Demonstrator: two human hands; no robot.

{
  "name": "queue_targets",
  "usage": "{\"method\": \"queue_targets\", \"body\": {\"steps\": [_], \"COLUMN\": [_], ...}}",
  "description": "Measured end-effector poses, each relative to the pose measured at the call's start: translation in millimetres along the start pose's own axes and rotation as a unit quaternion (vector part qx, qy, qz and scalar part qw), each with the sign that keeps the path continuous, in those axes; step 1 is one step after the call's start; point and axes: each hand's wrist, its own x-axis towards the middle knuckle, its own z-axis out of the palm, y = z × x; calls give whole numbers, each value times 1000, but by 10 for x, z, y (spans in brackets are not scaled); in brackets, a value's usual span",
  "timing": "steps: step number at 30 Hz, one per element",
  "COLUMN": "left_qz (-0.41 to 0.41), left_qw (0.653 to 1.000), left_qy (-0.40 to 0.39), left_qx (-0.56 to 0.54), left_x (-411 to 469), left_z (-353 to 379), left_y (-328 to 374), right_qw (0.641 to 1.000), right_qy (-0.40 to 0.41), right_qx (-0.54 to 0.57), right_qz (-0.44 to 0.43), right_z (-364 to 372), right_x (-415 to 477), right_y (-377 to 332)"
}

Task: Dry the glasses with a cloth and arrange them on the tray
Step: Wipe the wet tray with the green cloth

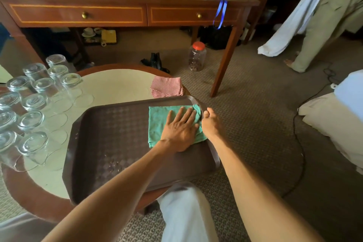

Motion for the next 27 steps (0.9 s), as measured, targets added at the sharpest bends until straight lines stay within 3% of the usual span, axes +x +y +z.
{"method": "queue_targets", "body": {"steps": [5,8,13,18,23,27], "left_qz": [93,108,-46,-148,-35,64], "left_qw": [995,994,999,988,999,998], "left_qy": [-22,-24,10,3,-14,-20], "left_qx": [16,20,9,-43,-23,20], "left_x": [-683,-1031,-846,-165,-317,-848], "left_z": [19,-50,-245,-248,-23,48], "left_y": [-221,-530,-938,-468,159,79], "right_qw": [999,997,998,1000,1000,999], "right_qy": [20,34,30,23,2,19], "right_qx": [-48,-67,-49,-2,22,25], "right_qz": [-4,-18,-17,10,11,8], "right_z": [12,18,11,55,52,24], "right_x": [-69,-135,-111,-24,36,14], "right_y": [-31,-23,-25,-8,-5,-2]}}
